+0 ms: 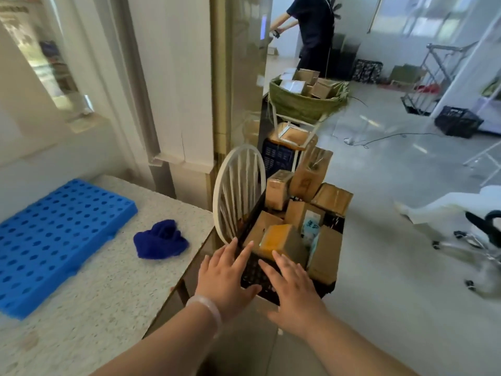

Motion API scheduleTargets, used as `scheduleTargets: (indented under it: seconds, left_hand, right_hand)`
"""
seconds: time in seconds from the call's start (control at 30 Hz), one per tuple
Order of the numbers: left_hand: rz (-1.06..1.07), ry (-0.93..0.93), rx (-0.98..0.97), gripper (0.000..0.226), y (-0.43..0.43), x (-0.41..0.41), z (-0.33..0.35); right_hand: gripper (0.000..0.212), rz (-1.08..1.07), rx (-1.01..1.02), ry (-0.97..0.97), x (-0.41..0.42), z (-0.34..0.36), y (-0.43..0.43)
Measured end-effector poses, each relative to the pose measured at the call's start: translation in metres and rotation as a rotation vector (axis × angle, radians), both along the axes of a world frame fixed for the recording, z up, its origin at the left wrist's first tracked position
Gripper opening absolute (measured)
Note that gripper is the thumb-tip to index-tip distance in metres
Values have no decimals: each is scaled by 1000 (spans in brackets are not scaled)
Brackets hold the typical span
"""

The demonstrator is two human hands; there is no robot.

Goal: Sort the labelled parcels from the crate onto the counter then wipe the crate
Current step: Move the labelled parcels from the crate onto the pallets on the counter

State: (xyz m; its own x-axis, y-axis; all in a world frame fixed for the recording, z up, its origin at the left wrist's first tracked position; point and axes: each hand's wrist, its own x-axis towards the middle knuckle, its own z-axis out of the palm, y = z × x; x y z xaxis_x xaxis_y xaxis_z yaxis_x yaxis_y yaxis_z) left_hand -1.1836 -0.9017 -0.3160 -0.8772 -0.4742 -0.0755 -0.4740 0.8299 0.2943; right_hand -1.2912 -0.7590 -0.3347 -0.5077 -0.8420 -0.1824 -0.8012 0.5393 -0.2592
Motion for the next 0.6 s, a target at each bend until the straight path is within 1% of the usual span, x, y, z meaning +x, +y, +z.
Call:
scheduleTargets:
  seconds: [0.17, 0.37, 0.5, 0.6]
  left_hand:
    - [-100, -53, 53, 86, -15, -61, -21]
    - [-175, -110, 109, 84, -61, -141, -31]
    - [-210, -60, 107, 83, -92, -209, -22]
    - [-235, -63, 127, 84, -111, -253, -16]
  right_hand:
    - [92, -130, 38, -87, -49, -13, -5]
    - [88, -336, 65, -192, -110, -5, -32]
    - [89, -478, -3, -197, -158, 0, -56]
    - [88, -577, -65, -178, -188, 3, -71]
